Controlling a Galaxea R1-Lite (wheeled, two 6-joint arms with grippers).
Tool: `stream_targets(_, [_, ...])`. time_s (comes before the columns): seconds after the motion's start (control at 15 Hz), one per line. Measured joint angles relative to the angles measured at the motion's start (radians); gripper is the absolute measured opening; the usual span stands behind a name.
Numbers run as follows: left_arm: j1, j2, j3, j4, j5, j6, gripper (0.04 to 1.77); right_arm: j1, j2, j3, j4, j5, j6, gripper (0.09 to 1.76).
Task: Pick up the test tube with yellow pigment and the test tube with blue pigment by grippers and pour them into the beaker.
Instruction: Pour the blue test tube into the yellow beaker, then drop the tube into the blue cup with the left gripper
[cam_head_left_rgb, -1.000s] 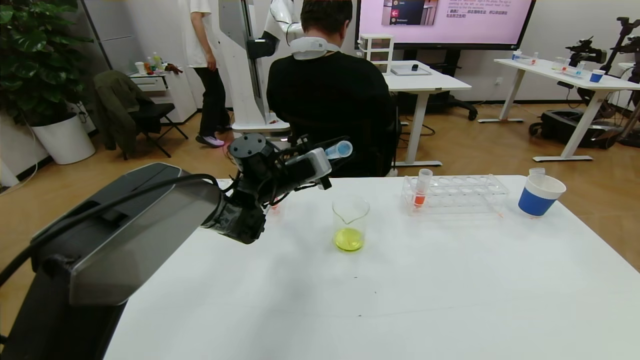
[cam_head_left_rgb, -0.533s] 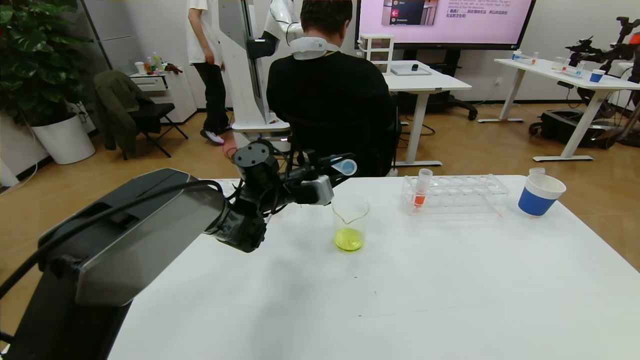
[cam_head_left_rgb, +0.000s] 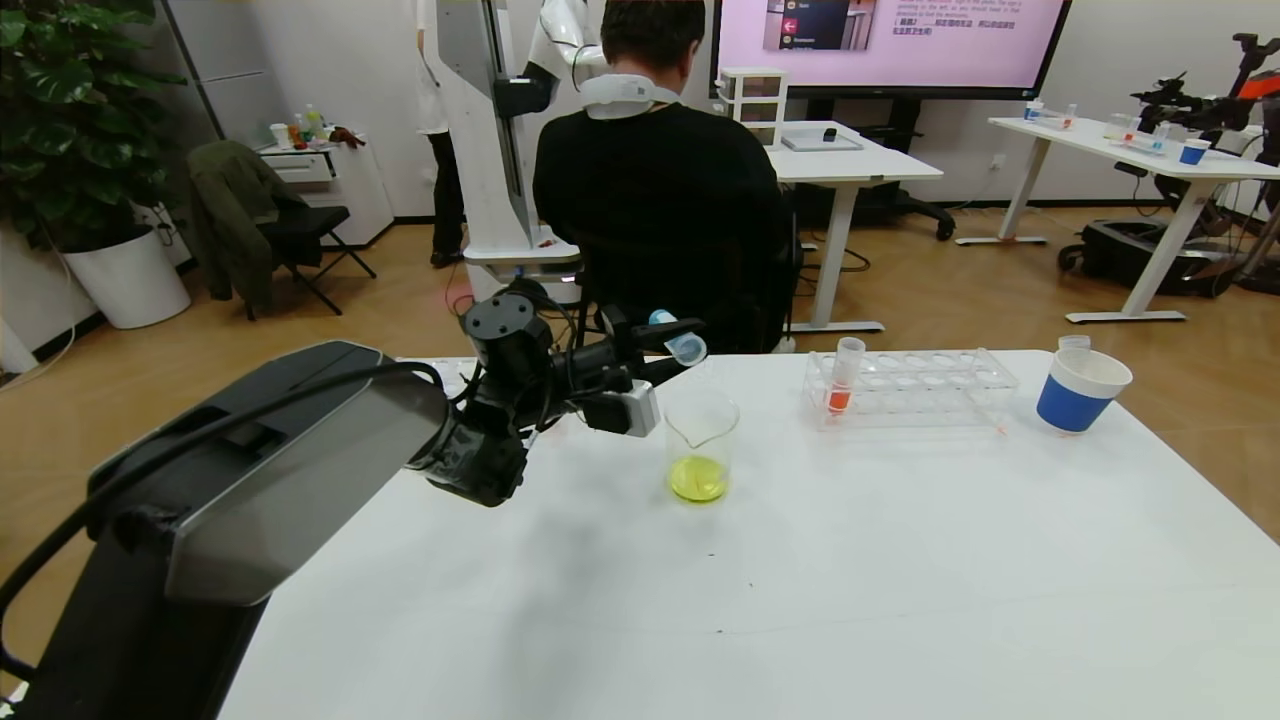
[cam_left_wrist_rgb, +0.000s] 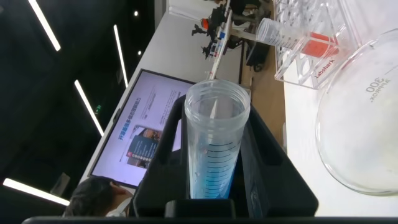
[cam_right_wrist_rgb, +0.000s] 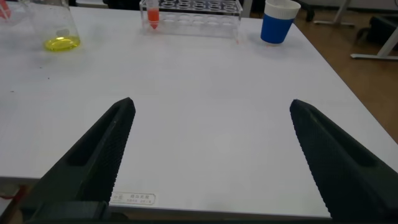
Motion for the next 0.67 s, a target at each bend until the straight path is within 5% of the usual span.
stream_targets(0.67, [0.027, 0.011, 0.001, 0.037, -0.014, 0.222, 0.5, 0.0, 0.0, 0.0, 0.0, 0.0, 0.0, 1.74])
